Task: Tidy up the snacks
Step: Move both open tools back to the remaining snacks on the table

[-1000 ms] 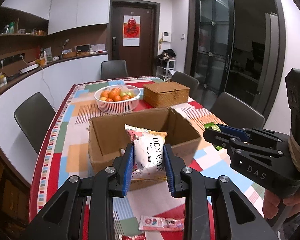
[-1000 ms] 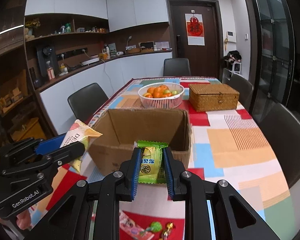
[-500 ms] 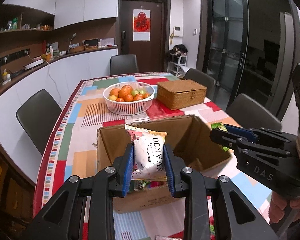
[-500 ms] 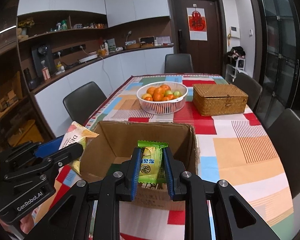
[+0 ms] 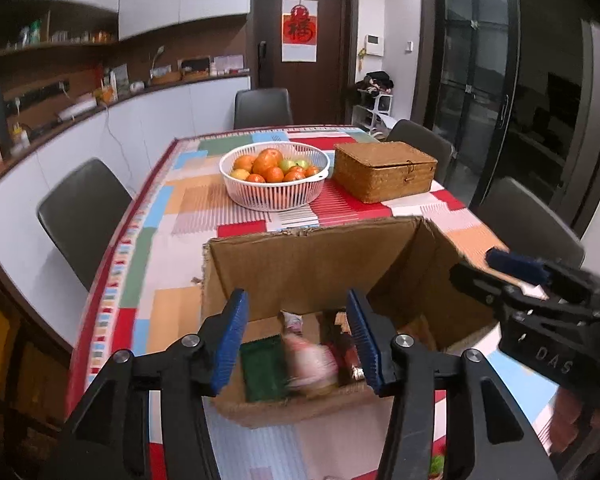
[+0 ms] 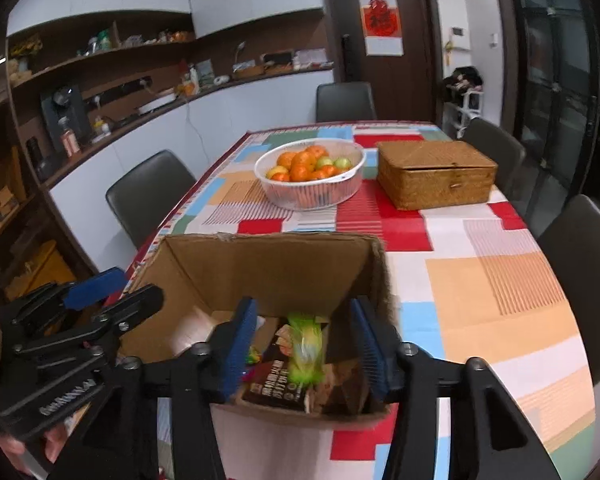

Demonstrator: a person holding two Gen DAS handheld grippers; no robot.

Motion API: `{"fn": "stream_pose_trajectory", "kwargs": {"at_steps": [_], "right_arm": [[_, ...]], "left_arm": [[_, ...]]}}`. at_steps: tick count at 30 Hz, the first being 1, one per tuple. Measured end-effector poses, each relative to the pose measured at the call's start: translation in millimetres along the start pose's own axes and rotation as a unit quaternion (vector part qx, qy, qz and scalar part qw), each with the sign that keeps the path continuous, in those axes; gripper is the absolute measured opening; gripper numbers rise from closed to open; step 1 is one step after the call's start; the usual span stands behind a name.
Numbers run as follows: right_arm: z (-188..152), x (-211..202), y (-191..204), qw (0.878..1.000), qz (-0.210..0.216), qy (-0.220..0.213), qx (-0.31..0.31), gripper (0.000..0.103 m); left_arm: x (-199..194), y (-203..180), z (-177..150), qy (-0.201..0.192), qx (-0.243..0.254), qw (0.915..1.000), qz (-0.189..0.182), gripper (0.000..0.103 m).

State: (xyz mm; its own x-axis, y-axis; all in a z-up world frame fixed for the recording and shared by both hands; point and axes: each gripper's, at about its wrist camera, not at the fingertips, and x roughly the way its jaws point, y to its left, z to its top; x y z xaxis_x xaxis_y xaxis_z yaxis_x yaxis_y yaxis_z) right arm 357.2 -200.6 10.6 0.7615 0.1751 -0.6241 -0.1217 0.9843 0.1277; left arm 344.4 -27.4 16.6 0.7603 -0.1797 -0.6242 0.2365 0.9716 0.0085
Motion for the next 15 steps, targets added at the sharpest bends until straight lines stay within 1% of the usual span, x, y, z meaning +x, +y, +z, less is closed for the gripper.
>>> {"fn": "stream_pose_trajectory", "kwargs": {"at_steps": [1,3,6,9,11,15], "right_arm": [[-3,-4,0,1.000,-0.006,-0.006,-0.005,0.050],[-11,-17,0,1.000,-0.017,-0.016,-0.016,0.051],[-22,-39,1,0.999,-0.011,-0.028,-0.019,0.057],[-32,-61,3,0.999,-0.009,-0.044,-0.027,0.057],[-38,-73,2,0.998,-0.009,-0.050,-0.026,0.058],[-54,-90,2,0.998,-0.012,-0.050,-0.029,0.059]], "left_arm": [[-7,-3,-4,-0.006,0.009,0.9999,0.002,0.051],[-19,-9,-10,-0.014,0.020,0.9997,-0.007,0.058],[-39,-18,-20,-0.025,0.031,0.9987,-0.031,0.059],[-58,-25,-29,-0.037,0.036,0.9979,-0.040,0.061],[-68,-29,-37,-0.043,0.040,0.9974,-0.042,0.063],[-84,-37,-55,-0.043,0.052,0.9972,-0.031,0.064]]}}
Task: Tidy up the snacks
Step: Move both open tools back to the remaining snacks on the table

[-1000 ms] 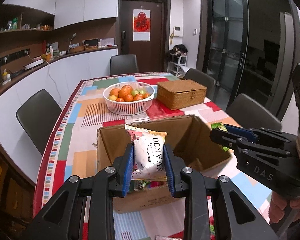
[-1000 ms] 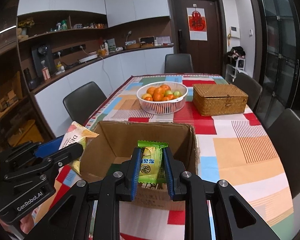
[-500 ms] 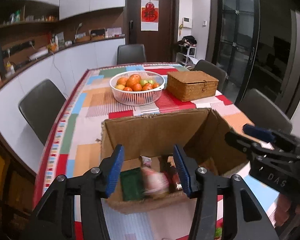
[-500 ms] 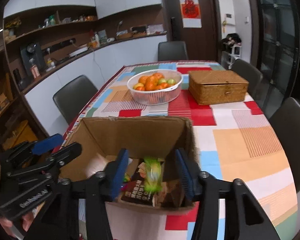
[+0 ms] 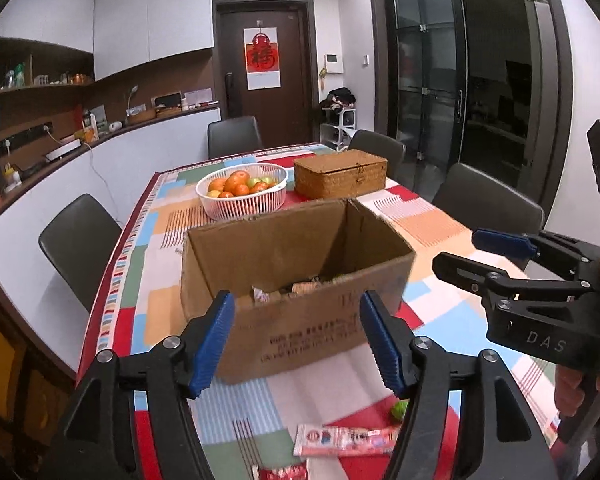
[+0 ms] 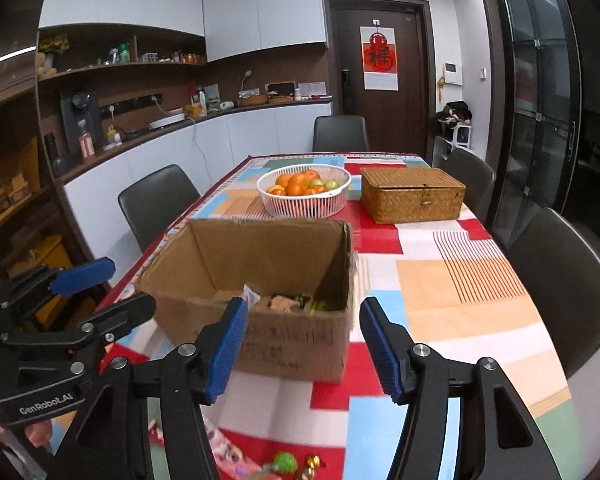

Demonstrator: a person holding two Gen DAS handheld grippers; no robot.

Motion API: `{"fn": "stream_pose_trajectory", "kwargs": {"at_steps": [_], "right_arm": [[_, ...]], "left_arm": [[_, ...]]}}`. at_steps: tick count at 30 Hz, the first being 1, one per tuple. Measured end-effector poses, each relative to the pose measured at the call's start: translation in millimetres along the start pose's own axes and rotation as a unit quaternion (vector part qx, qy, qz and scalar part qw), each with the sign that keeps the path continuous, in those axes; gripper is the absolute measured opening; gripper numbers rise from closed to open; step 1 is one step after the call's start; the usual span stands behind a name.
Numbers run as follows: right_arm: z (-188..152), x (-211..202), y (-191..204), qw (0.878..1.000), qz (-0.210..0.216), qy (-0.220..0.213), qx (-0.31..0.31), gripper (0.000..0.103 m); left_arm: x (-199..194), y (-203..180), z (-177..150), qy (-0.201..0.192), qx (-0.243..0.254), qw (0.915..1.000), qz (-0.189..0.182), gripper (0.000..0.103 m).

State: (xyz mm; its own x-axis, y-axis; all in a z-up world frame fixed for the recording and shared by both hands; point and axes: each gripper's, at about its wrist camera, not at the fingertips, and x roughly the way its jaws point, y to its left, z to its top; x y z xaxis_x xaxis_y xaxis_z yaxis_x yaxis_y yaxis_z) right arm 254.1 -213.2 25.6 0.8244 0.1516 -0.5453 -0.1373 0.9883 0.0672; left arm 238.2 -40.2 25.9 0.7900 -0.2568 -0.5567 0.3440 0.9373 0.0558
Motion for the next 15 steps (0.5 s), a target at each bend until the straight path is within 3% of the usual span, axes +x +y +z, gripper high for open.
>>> {"fn": "stream_pose_trajectory", "kwargs": {"at_steps": [6,15], "right_arm": [[-32,-14,3,1.000,-0.016,0.017,-0.018,0.059],[-81,-18,19,0.996,0.005,0.083,-0.009,0.059]], "left_arm": [[-15,-11,-32,0.022,0.008,0.9997,0.003,0.065],[-34,-8,-82,0.065,0.014,0.9974,0.029,0.069]]}}
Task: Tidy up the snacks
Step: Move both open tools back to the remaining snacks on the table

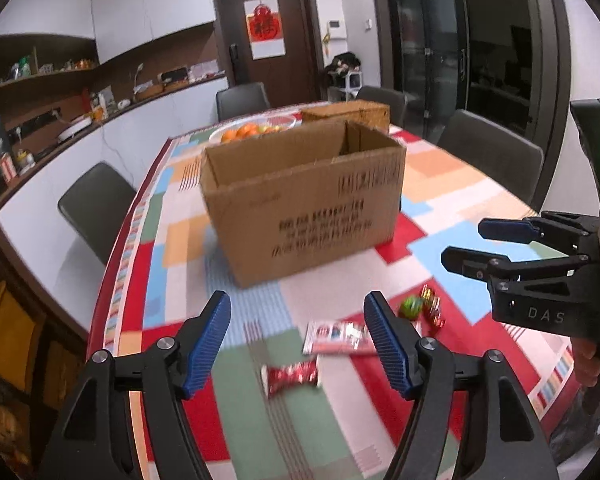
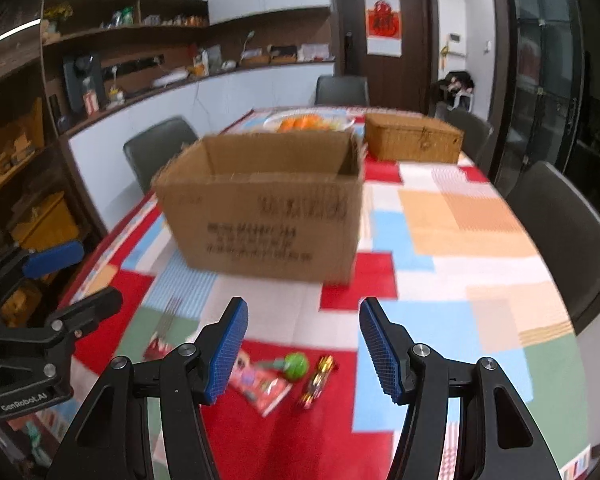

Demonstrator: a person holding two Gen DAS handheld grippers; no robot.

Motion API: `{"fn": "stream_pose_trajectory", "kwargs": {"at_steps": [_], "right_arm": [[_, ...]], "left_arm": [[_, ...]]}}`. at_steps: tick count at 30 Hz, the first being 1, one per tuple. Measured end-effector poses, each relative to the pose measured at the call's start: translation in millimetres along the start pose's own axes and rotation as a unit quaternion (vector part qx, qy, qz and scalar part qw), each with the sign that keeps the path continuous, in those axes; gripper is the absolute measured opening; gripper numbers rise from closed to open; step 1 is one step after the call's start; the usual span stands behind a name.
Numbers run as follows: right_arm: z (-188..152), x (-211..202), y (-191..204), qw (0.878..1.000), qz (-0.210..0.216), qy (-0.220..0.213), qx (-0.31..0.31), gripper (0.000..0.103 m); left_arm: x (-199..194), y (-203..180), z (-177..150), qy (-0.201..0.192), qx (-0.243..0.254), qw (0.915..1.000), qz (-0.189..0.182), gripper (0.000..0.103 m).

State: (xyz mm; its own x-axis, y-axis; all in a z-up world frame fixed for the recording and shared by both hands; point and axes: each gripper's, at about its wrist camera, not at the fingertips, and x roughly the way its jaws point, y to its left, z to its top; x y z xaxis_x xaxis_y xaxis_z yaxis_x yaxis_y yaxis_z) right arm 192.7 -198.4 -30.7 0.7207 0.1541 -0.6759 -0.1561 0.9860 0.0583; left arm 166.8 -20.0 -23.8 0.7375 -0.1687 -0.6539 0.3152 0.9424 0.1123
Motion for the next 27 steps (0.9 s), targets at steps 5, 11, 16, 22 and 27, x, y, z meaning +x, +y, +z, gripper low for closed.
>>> {"fn": "stream_pose_trajectory", "kwargs": {"at_steps": [5,11,16,22,27], "right_arm": [[-24,11,10,0.999,0.015,0.048,0.001,0.059],[-48,15,28,0.997,0.018,0.073,-0.031,0.059],[-59,22,48,0.993,0.019,0.082,-0.088,0.059],[-61,34,65,0.987,0.025,0.081,-0.140,0.059],[-56,52,76,0.980,0.040,0.093,-0.173,0.059]], "left_arm": [[1,7,-30,0.031,-0.020,0.9993,0.002,0.069],[3,10,-67,0.060,-0.034,0.9976,0.000,0.069],[7,15,-79,0.051,-0.014,0.9985,0.016,0.069],[22,16,-78,0.044,0.051,0.9977,0.009,0.069],[44,22,-71,0.057,0.081,0.9948,-0.024,0.069]]}}
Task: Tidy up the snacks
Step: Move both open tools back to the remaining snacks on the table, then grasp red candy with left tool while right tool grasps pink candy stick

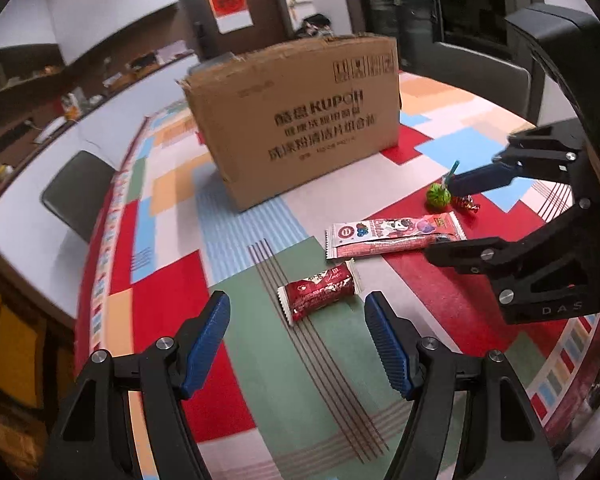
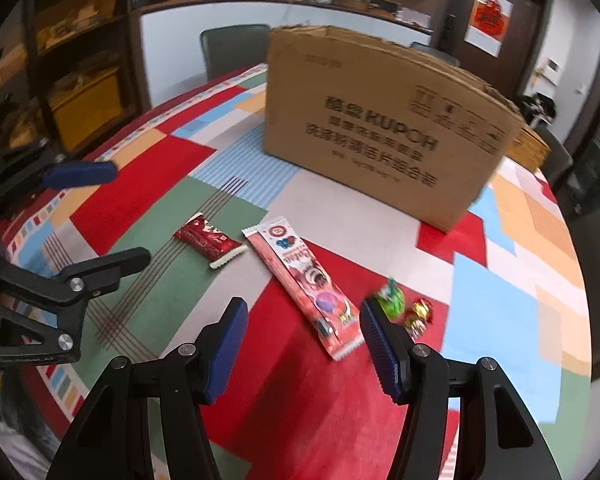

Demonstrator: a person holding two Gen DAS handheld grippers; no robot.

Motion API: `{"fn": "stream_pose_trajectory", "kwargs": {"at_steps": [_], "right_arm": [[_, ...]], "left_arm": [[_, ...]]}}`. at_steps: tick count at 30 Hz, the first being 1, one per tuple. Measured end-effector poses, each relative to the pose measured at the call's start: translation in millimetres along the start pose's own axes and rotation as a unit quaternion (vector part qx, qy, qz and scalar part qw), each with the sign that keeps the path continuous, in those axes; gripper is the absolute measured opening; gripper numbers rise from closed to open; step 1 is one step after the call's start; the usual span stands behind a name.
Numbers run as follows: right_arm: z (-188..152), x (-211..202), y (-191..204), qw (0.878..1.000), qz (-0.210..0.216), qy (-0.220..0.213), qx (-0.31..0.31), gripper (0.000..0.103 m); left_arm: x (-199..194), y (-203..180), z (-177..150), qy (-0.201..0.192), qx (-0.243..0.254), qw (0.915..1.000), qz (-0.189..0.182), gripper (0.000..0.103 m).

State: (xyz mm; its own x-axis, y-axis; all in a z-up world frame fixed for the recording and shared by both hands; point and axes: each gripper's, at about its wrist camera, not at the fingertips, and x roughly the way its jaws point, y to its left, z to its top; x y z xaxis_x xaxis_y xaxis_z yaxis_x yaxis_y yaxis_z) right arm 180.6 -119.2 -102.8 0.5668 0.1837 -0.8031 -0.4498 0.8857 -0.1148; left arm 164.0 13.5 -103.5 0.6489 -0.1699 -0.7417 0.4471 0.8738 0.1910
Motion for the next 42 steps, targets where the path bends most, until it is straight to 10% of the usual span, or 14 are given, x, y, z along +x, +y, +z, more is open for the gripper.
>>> {"fn": "stream_pose_trajectory", "kwargs": {"at_steps": [20,31,42], "right_arm": [[23,64,-10,0.998,0.027,0.063,-0.015,0.059],[27,81,-14,0.995,0.063,0.077,0.008,0.059],[27,76,-5,0.993,0.087,0.073,0.024,0.026]], "left_arm": [[73,11,19,0.065,0.027,0.9913,-0.111,0.068],[73,11,10,0.083,-0.035,0.9869,-0.134,0.036],[61,24,0,0.084,-0.153,0.9769,-0.124,0.024]]}}
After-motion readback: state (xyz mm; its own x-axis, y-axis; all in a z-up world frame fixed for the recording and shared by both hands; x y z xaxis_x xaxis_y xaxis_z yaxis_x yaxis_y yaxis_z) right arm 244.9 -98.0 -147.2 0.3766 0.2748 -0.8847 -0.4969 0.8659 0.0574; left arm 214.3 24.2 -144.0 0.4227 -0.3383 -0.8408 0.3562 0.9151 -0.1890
